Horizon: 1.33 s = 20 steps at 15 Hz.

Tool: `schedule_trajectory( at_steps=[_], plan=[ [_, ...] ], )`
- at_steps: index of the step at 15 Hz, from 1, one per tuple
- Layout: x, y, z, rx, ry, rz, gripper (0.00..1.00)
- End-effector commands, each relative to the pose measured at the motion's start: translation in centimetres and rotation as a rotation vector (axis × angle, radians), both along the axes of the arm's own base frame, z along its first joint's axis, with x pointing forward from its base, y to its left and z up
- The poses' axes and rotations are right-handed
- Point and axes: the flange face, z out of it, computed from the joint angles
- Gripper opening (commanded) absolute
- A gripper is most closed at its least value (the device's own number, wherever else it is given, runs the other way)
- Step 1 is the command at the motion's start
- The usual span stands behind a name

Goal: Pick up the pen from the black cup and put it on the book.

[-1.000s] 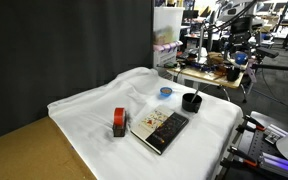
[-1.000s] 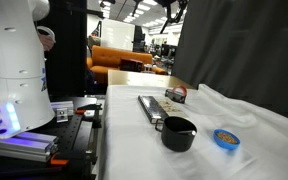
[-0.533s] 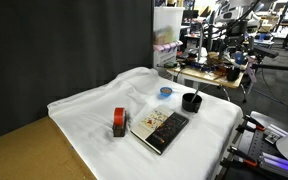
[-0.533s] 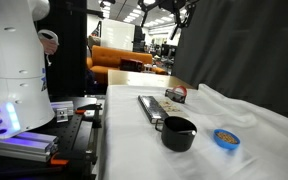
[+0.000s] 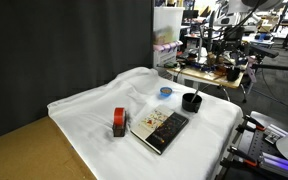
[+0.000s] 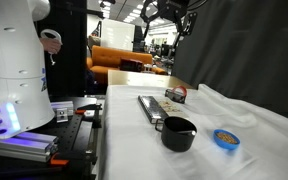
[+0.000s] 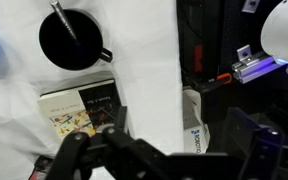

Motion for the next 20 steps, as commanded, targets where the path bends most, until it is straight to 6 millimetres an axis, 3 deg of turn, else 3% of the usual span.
schedule_trajectory(
  at_steps=[1,5,7,8,20],
  plan=[
    [0.5,-1.1,-0.5,-0.052,-0.023,-0.007,1.0],
    [0.5,-2.0,-1.0,-0.045,-0.001,-0.074,1.0],
    [0.1,-1.0,-0.7,0.04,0.054,-0.174,1.0],
    [0.2,-1.4,-1.1,-0.01,0.021,-0.105,1.0],
    [0.1,-0.9,-1.1,0.028,0.043,-0.163,1.0]
  ],
)
